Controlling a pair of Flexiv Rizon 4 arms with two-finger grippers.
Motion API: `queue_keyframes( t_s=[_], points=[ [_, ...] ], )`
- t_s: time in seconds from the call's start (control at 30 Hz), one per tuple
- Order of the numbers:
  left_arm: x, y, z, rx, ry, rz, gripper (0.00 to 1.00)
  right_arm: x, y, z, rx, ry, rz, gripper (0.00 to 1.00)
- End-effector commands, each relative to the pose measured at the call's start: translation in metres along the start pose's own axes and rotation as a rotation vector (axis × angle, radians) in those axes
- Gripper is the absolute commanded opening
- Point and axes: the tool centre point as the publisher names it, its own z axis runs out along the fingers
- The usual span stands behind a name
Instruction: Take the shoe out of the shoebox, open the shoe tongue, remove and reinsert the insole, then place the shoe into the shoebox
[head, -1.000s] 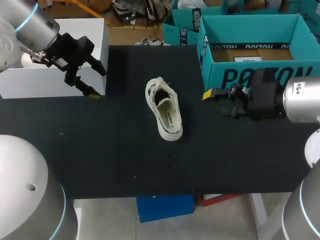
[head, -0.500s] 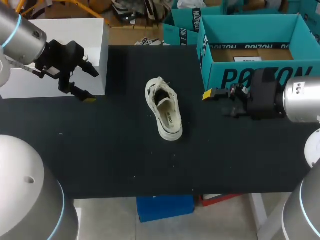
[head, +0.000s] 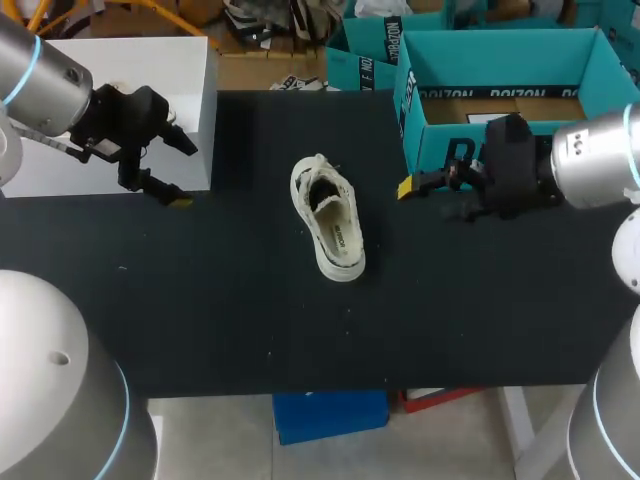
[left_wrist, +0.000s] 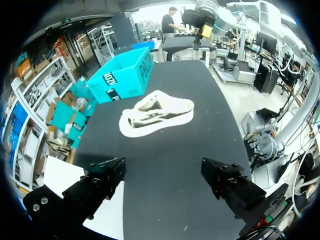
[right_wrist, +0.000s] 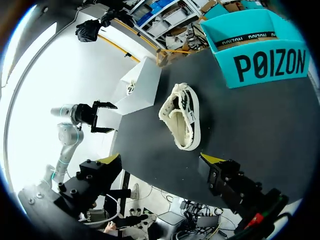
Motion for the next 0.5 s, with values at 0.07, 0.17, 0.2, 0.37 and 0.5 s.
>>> queue_keyframes(
  t_s=[0.07,0.17,0.2,0.37,0.5],
  points=[
    [0.002,0.000,0.000,-0.001,-0.005,0.000,1.00,0.011,0.049,0.021,0.320,-0.292,-0.099,1.00],
    [0.002,0.000,0.000,-0.001,-0.005,0.000,1.00,0.010,0.060,0.027,0.391,-0.360,-0.133,1.00],
    [0.002,0.000,0.000,-0.001,-0.005,0.000,1.00,0.010,0.063,0.029,0.404,-0.369,-0.136,1.00],
    [0.002,0.000,0.000,-0.001,-0.005,0.000,1.00,0.008,0.079,0.039,0.501,-0.490,-0.168,1.00],
    [0.002,0.000,0.000,-0.001,-0.005,0.000,1.00,0.006,0.088,0.046,0.546,-0.556,-0.182,1.00]
  ],
)
